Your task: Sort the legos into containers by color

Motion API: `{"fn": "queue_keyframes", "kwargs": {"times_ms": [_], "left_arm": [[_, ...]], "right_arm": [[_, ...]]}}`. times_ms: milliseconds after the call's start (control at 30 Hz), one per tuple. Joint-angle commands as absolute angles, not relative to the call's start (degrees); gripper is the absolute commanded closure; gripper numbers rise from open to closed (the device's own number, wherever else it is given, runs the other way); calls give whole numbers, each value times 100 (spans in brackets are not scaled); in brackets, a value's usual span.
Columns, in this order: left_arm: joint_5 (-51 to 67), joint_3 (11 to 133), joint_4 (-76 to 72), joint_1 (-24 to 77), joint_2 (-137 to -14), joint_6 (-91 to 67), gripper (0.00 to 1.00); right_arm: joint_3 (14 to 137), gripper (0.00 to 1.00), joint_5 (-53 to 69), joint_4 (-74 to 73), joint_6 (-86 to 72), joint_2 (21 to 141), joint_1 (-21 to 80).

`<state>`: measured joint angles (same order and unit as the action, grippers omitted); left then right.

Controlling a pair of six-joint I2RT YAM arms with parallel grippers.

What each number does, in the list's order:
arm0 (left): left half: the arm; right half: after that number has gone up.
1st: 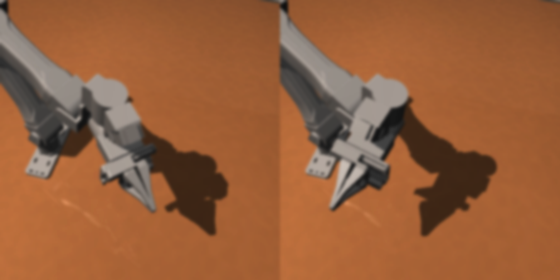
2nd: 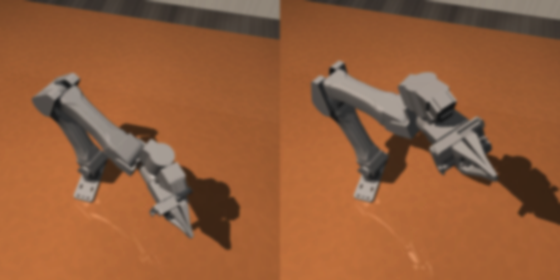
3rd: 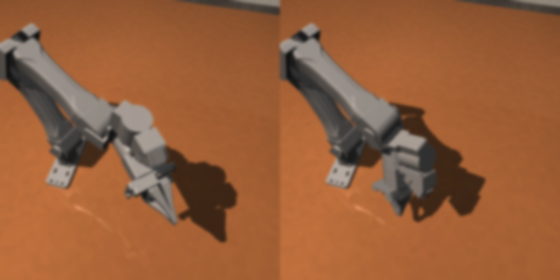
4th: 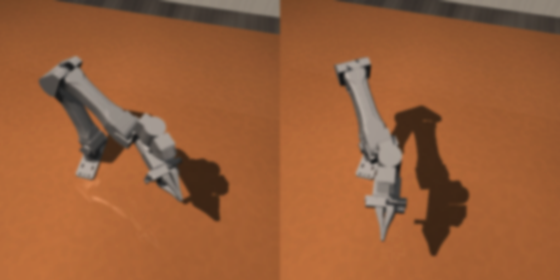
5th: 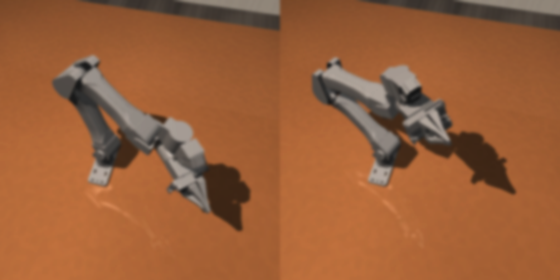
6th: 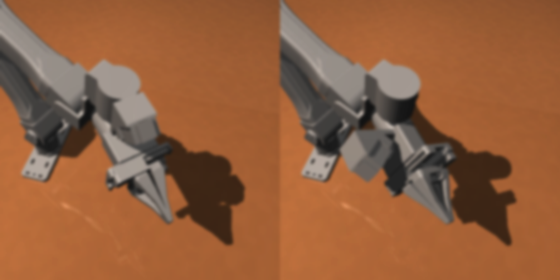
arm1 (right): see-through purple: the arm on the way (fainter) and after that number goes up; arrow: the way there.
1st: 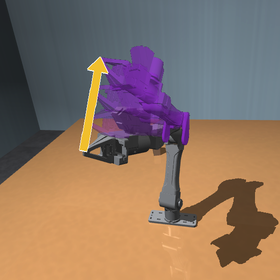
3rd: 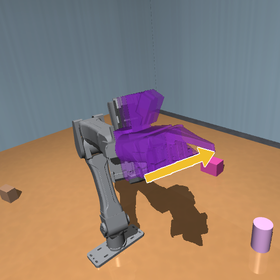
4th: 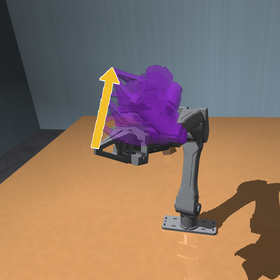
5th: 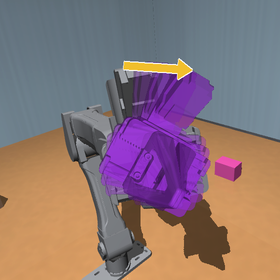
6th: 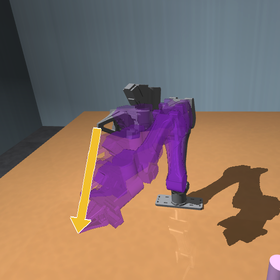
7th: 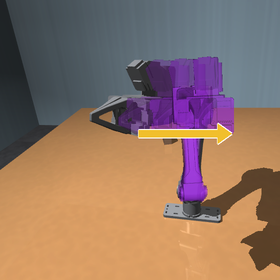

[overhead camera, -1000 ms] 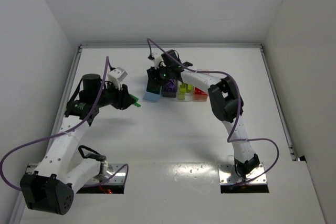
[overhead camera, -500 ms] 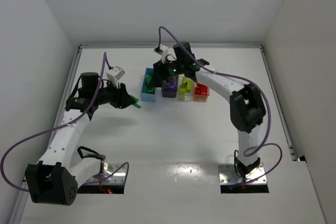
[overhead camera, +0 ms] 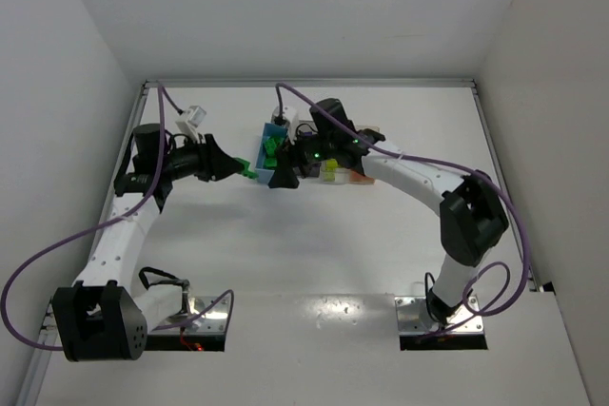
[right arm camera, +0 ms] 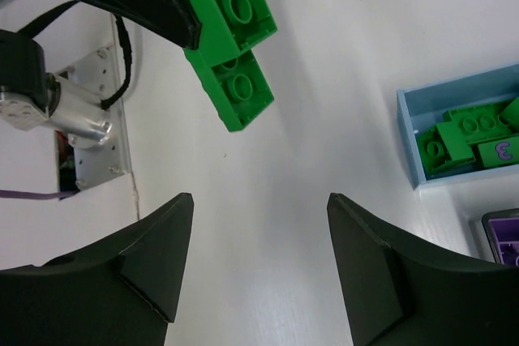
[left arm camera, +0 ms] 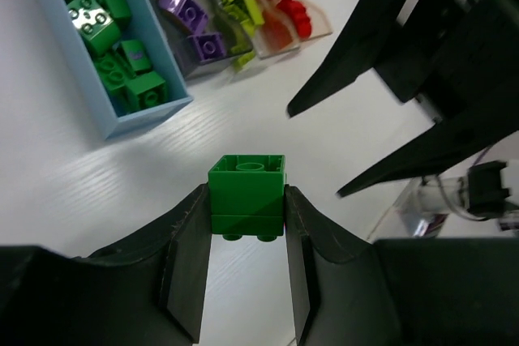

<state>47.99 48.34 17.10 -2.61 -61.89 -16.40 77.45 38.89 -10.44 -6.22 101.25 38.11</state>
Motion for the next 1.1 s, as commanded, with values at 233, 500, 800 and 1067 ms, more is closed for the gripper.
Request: {"fn": "queue_keyframes", "kwargs": {"times_ms": [233,500,800,1067], "left_arm": [[5405,4579,431,-343,-6223,-3321,100],[5642,4465,264,-343,-6275,-3524,100],[5643,4465,211,-343,-6381,-3577,100],[5590,4412,211,-343,-6381,-3577,100]], "right_arm": [[7919,32,2805,-905,-255,10055,4157],[8235,32,2233,-800,-194,10239,4341],[8481,33,2583,-1028,-1,10301,4570],[8481,50,2637,-1081,167,10301,4746]]}}
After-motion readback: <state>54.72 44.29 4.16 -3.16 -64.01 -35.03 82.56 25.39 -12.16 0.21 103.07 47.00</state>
